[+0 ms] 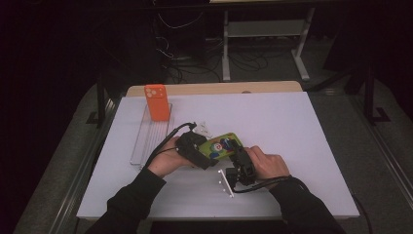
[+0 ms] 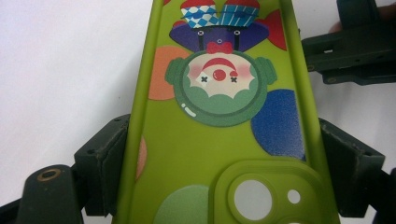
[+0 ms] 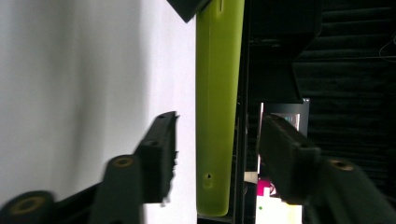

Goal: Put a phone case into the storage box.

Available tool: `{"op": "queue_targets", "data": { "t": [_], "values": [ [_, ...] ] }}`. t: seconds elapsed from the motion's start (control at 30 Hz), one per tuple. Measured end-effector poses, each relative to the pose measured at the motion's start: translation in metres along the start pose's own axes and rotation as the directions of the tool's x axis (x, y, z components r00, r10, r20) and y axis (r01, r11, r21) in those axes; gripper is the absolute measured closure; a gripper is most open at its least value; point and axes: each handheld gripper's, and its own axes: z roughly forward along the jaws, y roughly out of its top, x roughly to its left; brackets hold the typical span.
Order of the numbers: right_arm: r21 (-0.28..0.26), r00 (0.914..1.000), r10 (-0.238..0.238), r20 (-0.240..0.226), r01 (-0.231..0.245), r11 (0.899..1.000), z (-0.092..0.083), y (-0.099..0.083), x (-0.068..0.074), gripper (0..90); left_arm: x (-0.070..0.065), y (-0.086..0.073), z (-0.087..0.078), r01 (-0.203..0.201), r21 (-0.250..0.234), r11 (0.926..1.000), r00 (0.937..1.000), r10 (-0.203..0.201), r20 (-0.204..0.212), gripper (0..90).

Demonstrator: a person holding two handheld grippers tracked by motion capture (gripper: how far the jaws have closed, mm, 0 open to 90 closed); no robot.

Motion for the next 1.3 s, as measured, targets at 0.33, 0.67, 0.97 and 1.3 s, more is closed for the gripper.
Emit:
{"op": "queue_targets", "data": {
  "t": [0.33,0.67,0.97,1.3],
  "values": [
    [-0.012,0.9997,0.002,-0.024,-0.002,1.000,-0.003,0.001,0.000,74.3,0.001,0.000,-0.001,-0.005,0.004,1.0000,0.9999,0.005,0.010,15.6],
    [0.002,0.9998,0.017,-0.012,-0.017,1.000,-0.004,0.002,-0.001,75.4,0.000,-0.001,-0.003,-0.015,-0.053,0.9985,0.9998,0.015,-0.011,12.9],
    [0.029,0.9945,0.096,-0.044,-0.094,0.995,0.000,-0.005,-0.007,75.5,0.008,-0.002,-0.016,0.010,-0.110,0.9939,1.0000,-0.009,0.003,0.0],
    [0.080,0.9041,0.404,-0.140,-0.396,0.915,0.003,-0.024,-0.023,75.5,0.018,-0.005,-0.027,0.013,-0.145,0.9893,0.9998,-0.015,-0.011,0.0]
  ]
}}
